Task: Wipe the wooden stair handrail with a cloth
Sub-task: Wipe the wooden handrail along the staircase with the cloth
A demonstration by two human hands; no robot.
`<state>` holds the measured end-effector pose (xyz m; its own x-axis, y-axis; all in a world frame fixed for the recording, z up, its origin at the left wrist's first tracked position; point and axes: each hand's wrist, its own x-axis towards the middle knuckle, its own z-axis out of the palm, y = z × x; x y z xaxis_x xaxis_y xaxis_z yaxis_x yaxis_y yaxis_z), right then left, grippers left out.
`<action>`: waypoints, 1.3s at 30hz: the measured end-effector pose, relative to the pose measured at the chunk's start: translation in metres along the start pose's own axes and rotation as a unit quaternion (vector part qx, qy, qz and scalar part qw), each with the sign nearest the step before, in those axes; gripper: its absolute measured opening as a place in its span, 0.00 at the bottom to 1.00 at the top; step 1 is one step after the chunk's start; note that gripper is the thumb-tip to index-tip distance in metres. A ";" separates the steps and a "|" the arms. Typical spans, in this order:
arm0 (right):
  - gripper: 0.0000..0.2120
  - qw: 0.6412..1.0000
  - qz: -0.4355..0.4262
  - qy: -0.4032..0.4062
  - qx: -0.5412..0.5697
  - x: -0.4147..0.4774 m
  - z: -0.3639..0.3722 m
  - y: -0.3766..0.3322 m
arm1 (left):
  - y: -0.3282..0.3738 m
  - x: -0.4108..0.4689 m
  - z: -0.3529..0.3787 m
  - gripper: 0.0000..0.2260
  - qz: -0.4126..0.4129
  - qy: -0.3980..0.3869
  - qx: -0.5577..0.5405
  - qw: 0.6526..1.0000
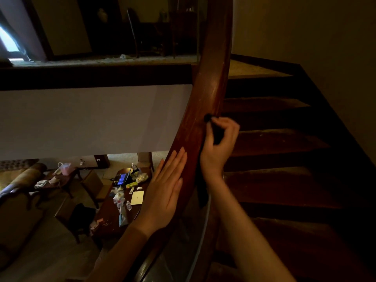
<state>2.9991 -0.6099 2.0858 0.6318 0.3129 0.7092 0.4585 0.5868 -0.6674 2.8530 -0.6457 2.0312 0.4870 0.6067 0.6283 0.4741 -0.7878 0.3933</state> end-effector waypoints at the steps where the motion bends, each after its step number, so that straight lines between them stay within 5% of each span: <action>1: 0.05 1.000 0.018 0.009 0.002 0.020 0.005 0.004 | 0.000 0.000 -0.001 0.23 0.002 0.002 -0.006 1.000; 7: 0.05 0.992 0.119 0.038 0.010 0.014 0.003 0.010 | 0.000 -0.001 -0.001 0.23 -0.007 -0.004 0.003 1.000; 11: 0.06 0.998 0.039 0.038 -0.020 -0.061 -0.011 -0.006 | 0.000 0.000 0.000 0.23 0.001 -0.002 0.013 1.000; 17: 0.11 0.989 -0.123 0.011 -0.081 0.005 0.008 -0.008 | 0.001 -0.001 0.000 0.23 -0.001 0.005 0.009 1.000; 19: 0.10 0.996 -0.062 0.025 -0.064 0.033 0.011 0.000 | 0.001 -0.001 0.001 0.23 0.002 -0.003 0.012 1.000; 22: 0.10 0.980 0.188 0.072 0.011 0.053 0.013 0.011 | 0.002 -0.001 0.000 0.23 -0.001 -0.002 0.012 1.000; 24: 0.09 0.972 0.222 0.072 0.004 0.031 0.009 0.011 | 0.001 -0.001 -0.001 0.23 0.000 -0.004 0.011 1.000; 28: 0.08 0.998 0.066 0.019 0.002 -0.044 -0.010 -0.012 | -0.003 -0.001 0.001 0.24 0.009 0.004 0.025 1.000; 32: 0.09 0.997 -0.061 -0.019 -0.037 -0.010 0.003 -0.019 | -0.001 -0.002 0.002 0.22 -0.001 0.017 0.021 1.000; 34: 0.08 1.000 -0.015 0.013 -0.020 0.020 0.009 -0.013 | 0.000 -0.002 0.001 0.23 0.003 0.006 0.018 1.000; 37: 0.07 0.980 0.185 0.068 0.040 0.036 0.007 0.002 | 0.000 -0.001 0.001 0.23 0.001 0.001 0.008 1.000; 39: 0.07 0.972 0.222 0.073 0.031 0.014 0.003 0.005 | -0.001 -0.001 0.001 0.23 0.002 0.001 0.011 1.000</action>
<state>3.0085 -0.5999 2.0933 0.8431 0.4387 0.3109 0.0842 0.4633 -0.8822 2.8525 -0.6457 2.0299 0.4879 0.6034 0.6307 0.4888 -0.7875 0.3753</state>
